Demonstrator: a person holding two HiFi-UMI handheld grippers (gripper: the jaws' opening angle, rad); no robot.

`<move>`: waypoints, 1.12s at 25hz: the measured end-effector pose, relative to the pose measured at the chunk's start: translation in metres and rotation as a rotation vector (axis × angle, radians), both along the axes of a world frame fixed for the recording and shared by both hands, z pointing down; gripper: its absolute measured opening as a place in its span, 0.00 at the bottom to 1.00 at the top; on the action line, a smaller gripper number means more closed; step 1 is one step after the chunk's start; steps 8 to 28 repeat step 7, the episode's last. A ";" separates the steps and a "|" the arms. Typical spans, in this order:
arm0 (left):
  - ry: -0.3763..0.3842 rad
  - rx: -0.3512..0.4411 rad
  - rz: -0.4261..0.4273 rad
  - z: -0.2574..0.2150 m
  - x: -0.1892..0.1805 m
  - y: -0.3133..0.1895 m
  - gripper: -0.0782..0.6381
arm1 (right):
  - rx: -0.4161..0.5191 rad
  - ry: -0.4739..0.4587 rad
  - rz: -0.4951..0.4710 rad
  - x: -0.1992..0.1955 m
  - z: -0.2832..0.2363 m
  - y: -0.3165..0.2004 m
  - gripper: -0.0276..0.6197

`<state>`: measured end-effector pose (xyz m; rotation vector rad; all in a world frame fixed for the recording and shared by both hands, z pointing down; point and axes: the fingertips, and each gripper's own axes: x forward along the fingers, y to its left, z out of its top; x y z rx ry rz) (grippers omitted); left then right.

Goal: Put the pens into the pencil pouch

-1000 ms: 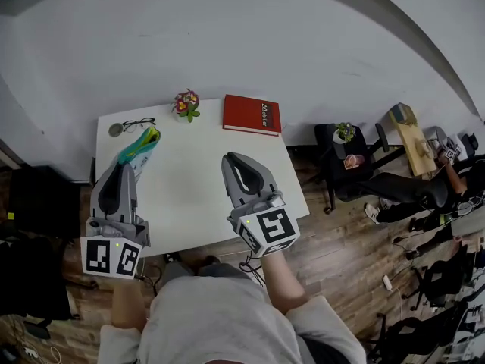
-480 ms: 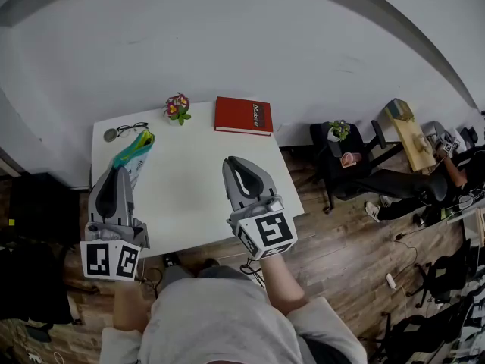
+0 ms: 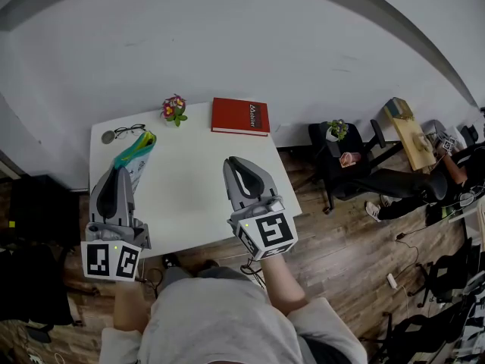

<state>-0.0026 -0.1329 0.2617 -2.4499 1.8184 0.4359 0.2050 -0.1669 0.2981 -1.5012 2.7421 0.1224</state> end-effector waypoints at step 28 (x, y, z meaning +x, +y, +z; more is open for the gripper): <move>0.001 0.004 0.006 0.000 0.005 -0.002 0.17 | 0.003 -0.002 0.006 0.005 0.000 -0.002 0.11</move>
